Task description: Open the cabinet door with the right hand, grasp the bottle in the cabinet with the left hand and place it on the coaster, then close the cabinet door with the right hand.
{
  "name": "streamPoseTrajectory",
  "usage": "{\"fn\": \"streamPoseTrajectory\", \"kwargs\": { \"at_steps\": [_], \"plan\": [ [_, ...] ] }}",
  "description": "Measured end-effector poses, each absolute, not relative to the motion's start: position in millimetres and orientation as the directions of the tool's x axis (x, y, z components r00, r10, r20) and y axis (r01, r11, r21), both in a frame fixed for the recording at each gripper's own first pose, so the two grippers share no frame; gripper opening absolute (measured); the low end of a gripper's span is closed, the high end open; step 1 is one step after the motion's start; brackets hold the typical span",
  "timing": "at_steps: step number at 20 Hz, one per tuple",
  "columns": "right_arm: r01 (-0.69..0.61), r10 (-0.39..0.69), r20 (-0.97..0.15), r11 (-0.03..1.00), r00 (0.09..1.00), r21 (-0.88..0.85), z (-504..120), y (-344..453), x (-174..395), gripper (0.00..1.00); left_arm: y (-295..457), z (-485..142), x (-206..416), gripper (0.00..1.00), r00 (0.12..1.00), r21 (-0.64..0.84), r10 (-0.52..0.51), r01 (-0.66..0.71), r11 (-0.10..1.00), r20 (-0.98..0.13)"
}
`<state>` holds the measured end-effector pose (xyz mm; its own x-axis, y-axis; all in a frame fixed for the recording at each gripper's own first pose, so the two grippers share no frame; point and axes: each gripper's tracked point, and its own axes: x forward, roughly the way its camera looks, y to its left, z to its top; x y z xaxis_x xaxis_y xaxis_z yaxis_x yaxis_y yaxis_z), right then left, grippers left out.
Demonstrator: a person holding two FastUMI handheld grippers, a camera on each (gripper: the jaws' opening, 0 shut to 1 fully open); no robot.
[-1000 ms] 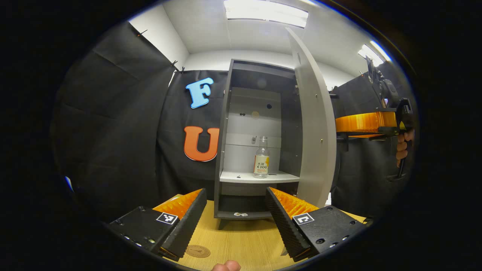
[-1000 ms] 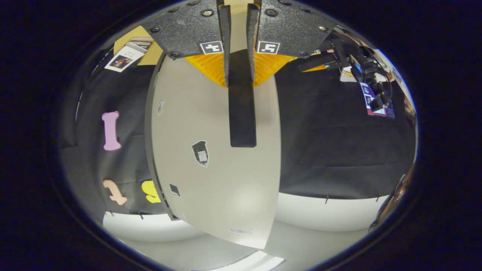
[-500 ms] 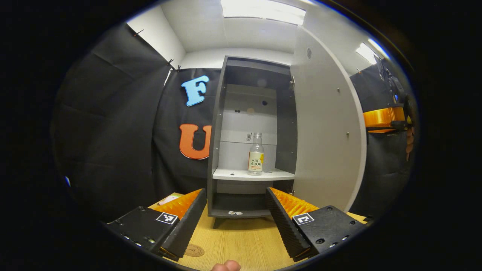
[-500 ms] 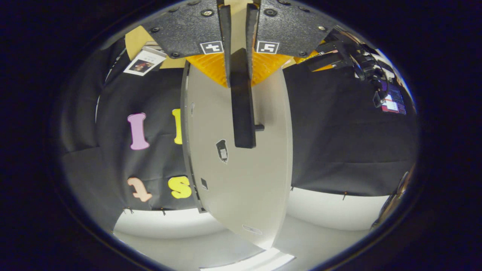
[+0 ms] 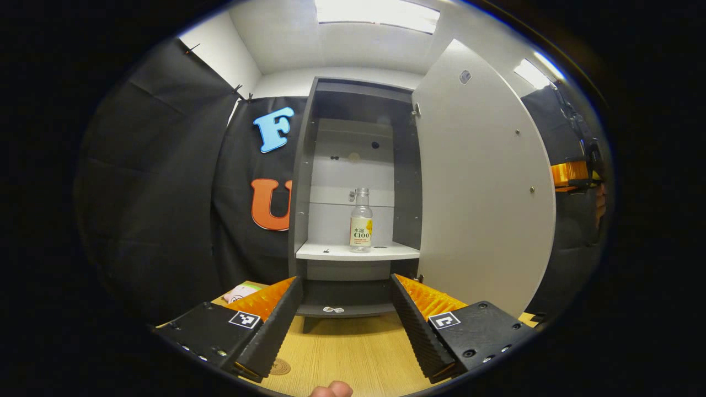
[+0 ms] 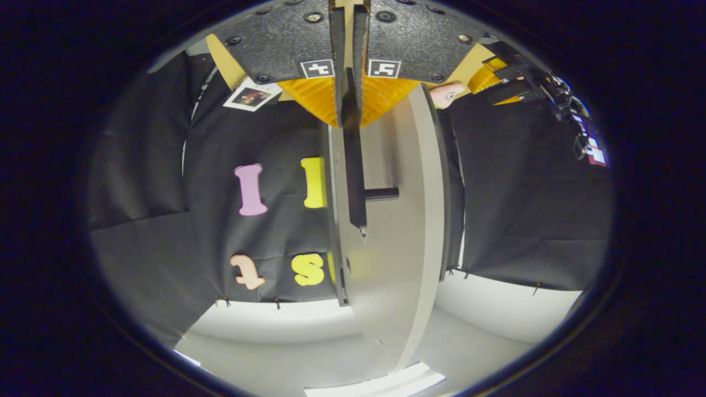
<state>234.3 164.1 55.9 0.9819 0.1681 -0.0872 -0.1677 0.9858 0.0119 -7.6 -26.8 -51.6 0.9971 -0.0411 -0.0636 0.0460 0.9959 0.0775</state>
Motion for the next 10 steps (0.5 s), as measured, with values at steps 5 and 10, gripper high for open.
{"fn": "streamPoseTrajectory", "kwargs": {
  "at_steps": [5,10],
  "plan": [
    [-0.180,0.180,-0.081,0.984,0.980,0.007,57.5,164.5,235.6,0.06,-40.6,-52.3,-5.1,0.95,0.997,0.094,-0.058,0.063,0.994,-0.056],
    [-0.199,0.199,-0.087,0.980,0.976,0.000,55.0,161.8,229.3,0.06,-49.8,-59.6,-5.3,0.95,0.995,0.075,-0.059,0.064,0.995,-0.075]
  ]
}}
